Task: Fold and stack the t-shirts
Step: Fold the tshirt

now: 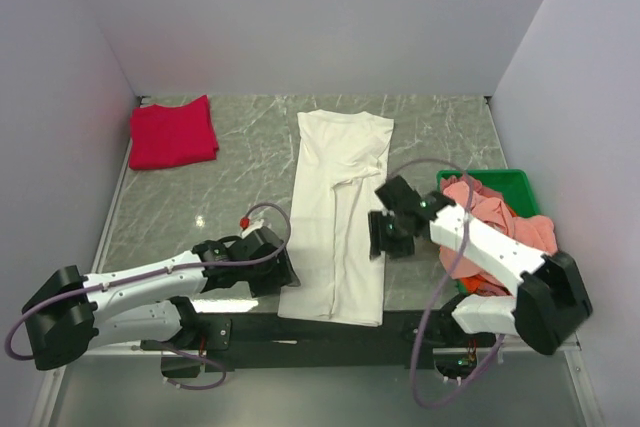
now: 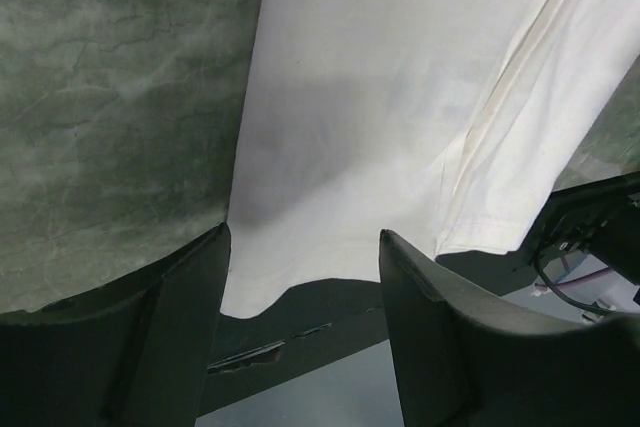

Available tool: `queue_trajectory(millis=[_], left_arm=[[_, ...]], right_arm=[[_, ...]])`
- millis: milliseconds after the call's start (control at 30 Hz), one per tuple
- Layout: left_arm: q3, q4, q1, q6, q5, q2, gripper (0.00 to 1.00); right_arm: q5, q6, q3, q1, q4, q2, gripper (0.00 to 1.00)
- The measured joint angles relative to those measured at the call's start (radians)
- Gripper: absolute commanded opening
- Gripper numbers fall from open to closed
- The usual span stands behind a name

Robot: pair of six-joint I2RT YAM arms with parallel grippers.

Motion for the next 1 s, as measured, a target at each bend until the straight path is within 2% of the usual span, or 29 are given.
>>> queue_trajectory(millis=[133,333,667,1000], left_arm=[[-0.003,0.005,-0.001,0.001,0.002,0.031,0.65],[0.023,-0.054,-0.013,0.013,-0.006,0.108,0.65],[0.072,-0.083,-0.019,0.015,-0.002,0.109,0.61],[-0.018,-0.088,-0.032,-0.005,0.021,0.05,0.58]], right_arm=[[-0.025,0.114,-0.211,0.06,-0.003,-0.202,0.59],[-0.09,0.249,-0.359,0.144,-0.007,-0.393,0.59],[-0.138,0.37,-0.459,0.237,-0.005,-0.447,0.57],[-0.177,0.472,-0.513,0.337,0.069,-0.465,0.56]])
